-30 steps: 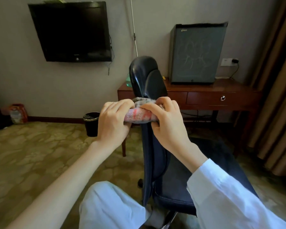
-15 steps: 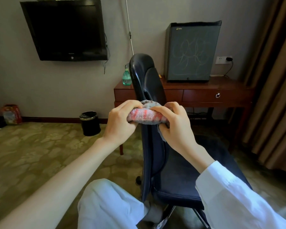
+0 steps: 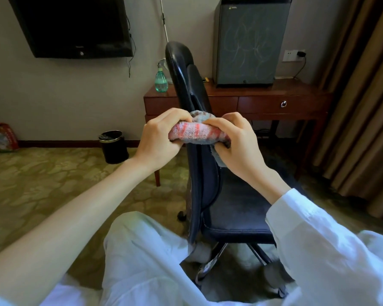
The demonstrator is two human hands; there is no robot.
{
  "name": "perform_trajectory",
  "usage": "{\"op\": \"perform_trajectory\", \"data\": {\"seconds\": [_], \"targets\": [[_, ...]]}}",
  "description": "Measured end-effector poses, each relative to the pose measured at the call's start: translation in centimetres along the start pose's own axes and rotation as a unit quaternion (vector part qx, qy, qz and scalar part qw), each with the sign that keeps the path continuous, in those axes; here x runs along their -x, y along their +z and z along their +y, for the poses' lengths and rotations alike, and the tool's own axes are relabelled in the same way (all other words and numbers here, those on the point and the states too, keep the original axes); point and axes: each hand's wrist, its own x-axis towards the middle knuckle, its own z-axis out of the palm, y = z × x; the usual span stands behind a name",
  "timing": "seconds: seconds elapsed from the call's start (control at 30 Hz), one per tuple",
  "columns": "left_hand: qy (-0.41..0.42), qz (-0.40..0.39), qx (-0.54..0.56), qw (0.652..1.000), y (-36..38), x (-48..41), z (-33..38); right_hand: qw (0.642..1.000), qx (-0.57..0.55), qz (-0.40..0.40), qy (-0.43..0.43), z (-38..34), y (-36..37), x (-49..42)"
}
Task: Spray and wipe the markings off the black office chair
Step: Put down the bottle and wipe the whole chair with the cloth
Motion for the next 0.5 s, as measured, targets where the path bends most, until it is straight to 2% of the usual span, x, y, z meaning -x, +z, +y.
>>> {"op": "perform_trajectory", "data": {"seconds": [0.5], "targets": [[0.049, 0.016, 0.027, 0.998, 3.3, 0.5, 7.2, 0.999, 0.036, 0.026, 0.016, 0.7, -7.5, 4.7]]}}
